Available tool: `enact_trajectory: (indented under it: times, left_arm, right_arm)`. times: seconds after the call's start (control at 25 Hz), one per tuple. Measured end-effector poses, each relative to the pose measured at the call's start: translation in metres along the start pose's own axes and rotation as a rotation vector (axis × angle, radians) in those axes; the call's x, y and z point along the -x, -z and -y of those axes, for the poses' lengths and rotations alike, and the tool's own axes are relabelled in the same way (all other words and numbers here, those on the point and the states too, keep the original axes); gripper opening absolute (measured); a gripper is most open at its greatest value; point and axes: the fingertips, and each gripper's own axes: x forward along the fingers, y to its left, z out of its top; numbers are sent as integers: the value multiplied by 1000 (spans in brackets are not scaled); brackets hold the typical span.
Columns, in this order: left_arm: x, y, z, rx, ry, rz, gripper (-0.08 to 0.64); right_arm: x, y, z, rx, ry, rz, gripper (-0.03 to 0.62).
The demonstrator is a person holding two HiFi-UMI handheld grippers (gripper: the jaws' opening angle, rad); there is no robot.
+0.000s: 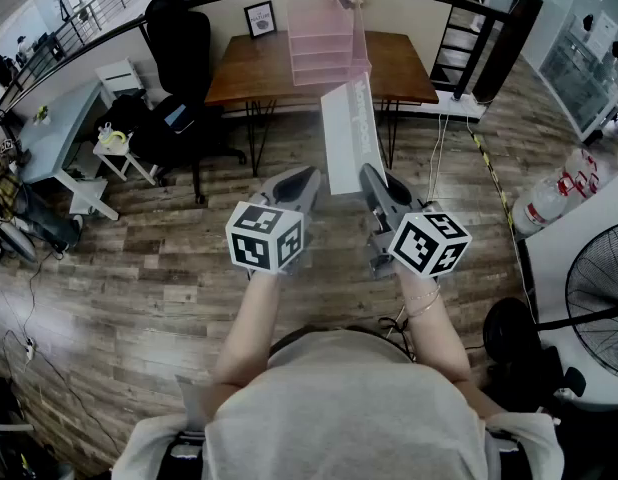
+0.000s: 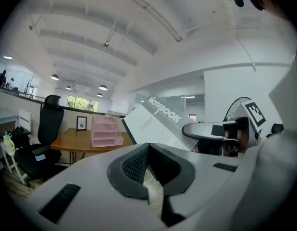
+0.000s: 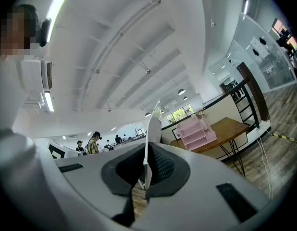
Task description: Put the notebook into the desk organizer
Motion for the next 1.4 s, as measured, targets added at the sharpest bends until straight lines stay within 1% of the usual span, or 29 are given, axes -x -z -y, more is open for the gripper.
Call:
enact_trajectory:
  times: [0.2,0.4,0.56,0.68,0.92,1.08,1.24,1.4]
  left_arm:
    - [-3,4,5,-19,21,-10,11]
    - [-7,10,6,0,17,-24,11]
    - [-9,13,14,27,44,-6,11]
    - [-12,13,19,41,59,13,12]
    - [-24,11,28,51,47,31,12]
    - [-26,23,33,61,33,17,12]
    - [-39,29,24,75,18,-3,12]
    - [-56,25,16,88,35,2,12]
  right_arm:
    - [-4,8,-2,25,9,-15,8]
    - [-4,12,0,25,12,-22,8]
    - [0,10,3,-17,12,14,8]
    - [3,12,9,-55,-2,9,9]
    - [10,13,27,-65,-13,-16,11]
    - [16,22,37,-68,-22,-41,11]
    - [14,30,46,-78,-33,-74,11]
    - [0,28,63,-91,-35,-72,11]
